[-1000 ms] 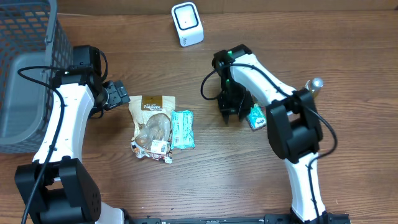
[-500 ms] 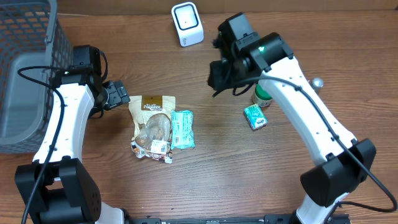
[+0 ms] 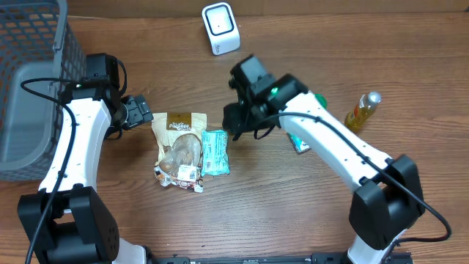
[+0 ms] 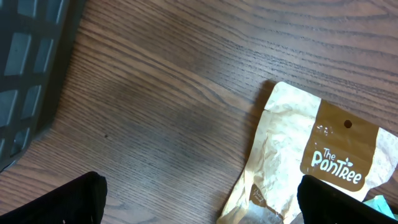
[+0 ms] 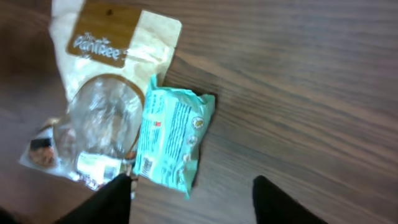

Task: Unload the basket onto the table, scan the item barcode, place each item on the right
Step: 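Move the right gripper over the second teal packet by the snack bag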

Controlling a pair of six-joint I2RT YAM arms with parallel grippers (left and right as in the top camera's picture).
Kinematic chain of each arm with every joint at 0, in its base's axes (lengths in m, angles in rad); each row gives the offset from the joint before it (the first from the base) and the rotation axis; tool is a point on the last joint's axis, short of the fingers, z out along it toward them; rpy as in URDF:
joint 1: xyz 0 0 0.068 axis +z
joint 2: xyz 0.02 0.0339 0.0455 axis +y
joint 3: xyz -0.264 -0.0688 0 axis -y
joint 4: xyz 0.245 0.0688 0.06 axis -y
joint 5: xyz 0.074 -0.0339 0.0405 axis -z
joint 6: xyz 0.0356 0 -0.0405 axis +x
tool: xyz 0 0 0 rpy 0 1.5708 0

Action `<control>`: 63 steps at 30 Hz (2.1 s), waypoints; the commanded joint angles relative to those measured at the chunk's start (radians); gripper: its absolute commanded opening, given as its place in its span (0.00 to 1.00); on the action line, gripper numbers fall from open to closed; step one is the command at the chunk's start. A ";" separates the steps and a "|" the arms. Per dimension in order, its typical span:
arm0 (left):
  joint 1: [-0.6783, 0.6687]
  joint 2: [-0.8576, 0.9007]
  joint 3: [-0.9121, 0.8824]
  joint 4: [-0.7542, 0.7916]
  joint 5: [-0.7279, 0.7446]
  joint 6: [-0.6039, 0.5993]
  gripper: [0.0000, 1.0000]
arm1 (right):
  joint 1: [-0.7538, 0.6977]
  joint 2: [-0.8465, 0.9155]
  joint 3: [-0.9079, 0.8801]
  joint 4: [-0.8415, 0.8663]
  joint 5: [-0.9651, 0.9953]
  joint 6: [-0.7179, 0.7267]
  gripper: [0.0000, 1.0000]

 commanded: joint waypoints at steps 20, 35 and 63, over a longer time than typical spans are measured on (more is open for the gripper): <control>-0.001 -0.023 0.005 0.000 0.001 0.022 1.00 | 0.041 -0.010 -0.506 0.741 -0.082 0.225 0.28; -0.001 -0.023 0.005 0.000 0.001 0.022 1.00 | 0.058 -0.010 -0.506 0.753 -0.081 0.225 0.16; -0.001 -0.023 0.005 0.000 0.001 0.022 1.00 | 0.058 0.042 -0.511 0.757 -0.090 0.225 0.13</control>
